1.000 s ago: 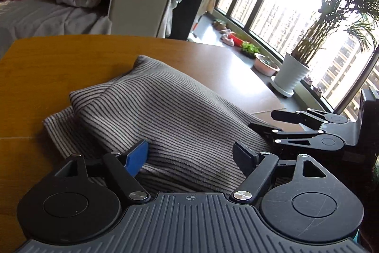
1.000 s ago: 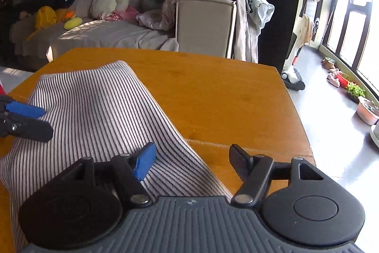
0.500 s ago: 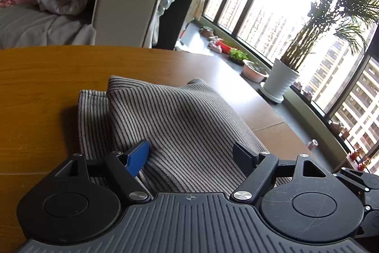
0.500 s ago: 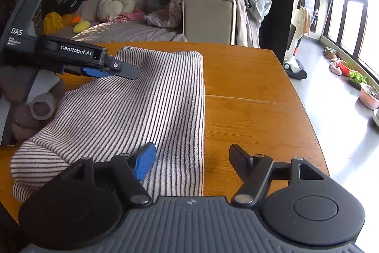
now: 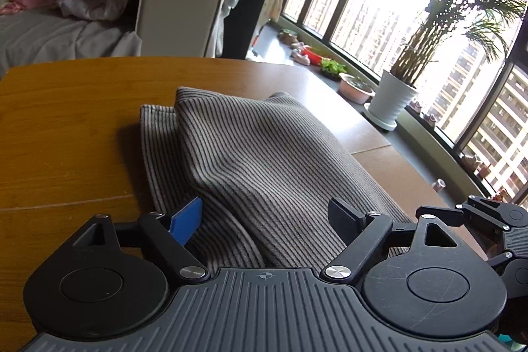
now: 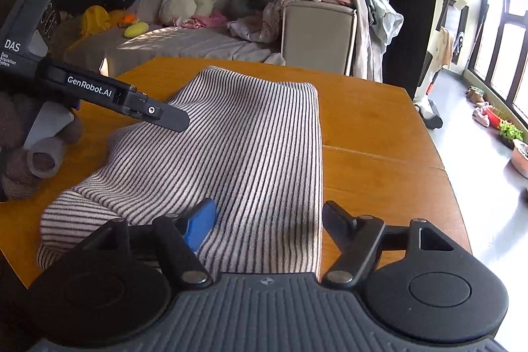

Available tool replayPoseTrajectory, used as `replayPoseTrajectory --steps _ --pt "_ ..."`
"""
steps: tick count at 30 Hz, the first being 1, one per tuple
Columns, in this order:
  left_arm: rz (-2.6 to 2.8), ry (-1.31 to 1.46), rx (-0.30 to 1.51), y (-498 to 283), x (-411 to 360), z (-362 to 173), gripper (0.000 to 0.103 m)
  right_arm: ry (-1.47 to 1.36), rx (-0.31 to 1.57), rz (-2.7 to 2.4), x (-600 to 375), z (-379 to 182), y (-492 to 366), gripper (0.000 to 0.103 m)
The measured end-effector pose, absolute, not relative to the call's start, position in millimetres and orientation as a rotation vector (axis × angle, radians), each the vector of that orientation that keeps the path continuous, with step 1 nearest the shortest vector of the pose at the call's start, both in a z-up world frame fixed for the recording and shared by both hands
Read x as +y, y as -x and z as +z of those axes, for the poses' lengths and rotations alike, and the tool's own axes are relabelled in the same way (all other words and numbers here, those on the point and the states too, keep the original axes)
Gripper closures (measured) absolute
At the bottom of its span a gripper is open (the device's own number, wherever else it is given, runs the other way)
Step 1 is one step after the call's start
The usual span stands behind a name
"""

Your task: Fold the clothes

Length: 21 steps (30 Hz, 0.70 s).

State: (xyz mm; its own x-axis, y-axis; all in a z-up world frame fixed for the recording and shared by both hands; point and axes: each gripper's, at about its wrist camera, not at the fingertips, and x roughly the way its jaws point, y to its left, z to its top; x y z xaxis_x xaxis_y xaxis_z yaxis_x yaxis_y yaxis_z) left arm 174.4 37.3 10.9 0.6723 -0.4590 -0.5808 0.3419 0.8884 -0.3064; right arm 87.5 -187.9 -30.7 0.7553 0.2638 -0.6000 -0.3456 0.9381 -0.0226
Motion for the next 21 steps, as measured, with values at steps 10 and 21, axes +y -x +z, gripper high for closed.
replayPoseTrajectory --steps 10,21 --pt "-0.407 0.251 0.667 -175 62 19 0.026 0.124 0.632 0.322 -191 -30 -73 0.029" --pt "-0.397 0.274 0.699 -216 45 19 0.046 0.066 0.56 0.355 -203 -20 -65 0.035"
